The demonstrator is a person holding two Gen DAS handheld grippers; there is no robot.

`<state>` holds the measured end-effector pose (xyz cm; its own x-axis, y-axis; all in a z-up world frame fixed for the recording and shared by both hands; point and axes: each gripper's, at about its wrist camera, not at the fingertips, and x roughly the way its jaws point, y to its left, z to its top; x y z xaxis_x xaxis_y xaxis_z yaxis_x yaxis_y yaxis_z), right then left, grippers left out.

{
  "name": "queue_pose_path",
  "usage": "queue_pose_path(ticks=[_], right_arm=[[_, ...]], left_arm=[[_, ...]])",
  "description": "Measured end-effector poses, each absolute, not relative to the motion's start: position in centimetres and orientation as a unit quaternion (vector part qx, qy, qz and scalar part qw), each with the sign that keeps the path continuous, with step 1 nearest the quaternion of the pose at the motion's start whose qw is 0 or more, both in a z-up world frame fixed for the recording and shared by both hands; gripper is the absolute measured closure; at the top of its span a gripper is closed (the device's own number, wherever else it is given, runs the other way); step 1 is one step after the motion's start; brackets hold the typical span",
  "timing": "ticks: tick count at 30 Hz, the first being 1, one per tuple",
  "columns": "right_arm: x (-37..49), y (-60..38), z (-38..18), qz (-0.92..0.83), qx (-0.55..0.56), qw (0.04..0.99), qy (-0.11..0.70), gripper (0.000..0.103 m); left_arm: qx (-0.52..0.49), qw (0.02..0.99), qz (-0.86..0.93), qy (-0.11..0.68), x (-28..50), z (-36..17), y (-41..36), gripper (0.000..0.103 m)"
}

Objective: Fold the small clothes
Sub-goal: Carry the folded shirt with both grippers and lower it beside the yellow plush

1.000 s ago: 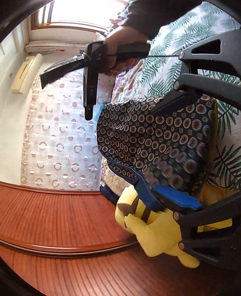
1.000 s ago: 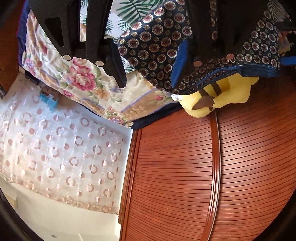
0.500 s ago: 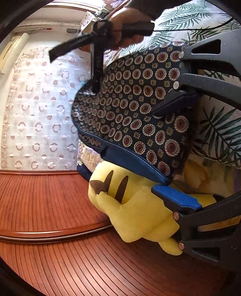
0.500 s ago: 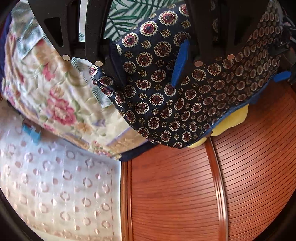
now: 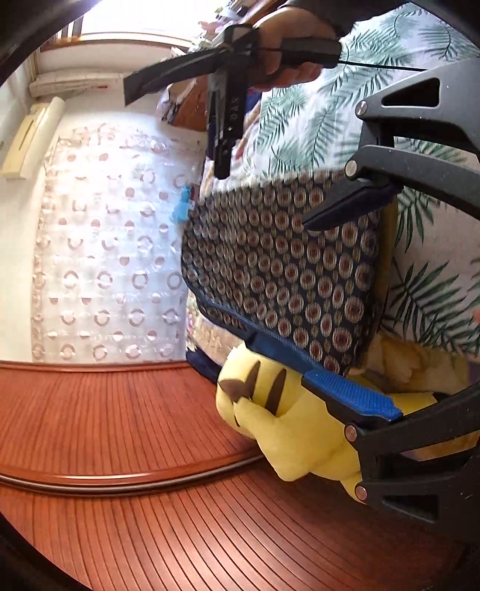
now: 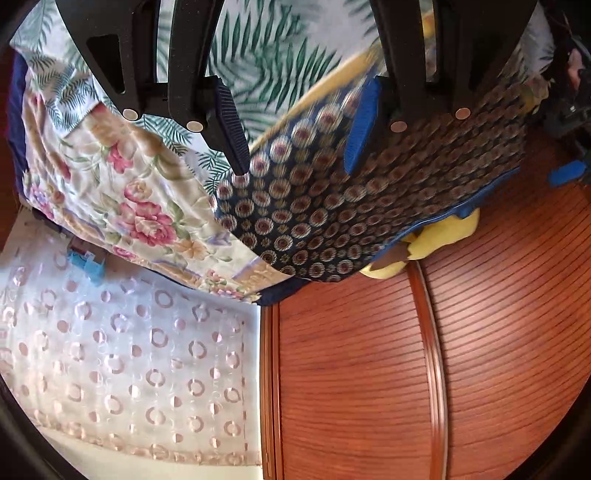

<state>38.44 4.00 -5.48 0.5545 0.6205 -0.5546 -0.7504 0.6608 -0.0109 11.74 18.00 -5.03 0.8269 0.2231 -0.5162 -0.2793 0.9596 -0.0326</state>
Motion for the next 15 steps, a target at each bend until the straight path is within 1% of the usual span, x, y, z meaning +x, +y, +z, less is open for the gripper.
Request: queue_pose_path(ticks=[2,5,7,15], right_arm=[[36.2,2.5,-5.1,0.39,-0.114,0.876,0.26,0.048],[33.3,0.2,-4.7,0.378,-0.109,0.882,0.258,0.046],[31.6,-1.5,-4.4,0.371,-0.102,0.888,0.253,0.041],[22.7,-8.5,-3.6,0.332,-0.08,0.908,0.241,0.035]], left_arm=[[-0.052,0.958,0.124,0.254,11.1,-4.4,17.1,0.015],[-0.039,0.96,0.111,0.252,10.4,-3.8,15.3,0.013],[-0.028,0.962,0.108,0.248,9.9,-3.5,14.1,0.013],[-0.029,0.966,0.058,0.249,8.1,-3.3,9.5,0.013]])
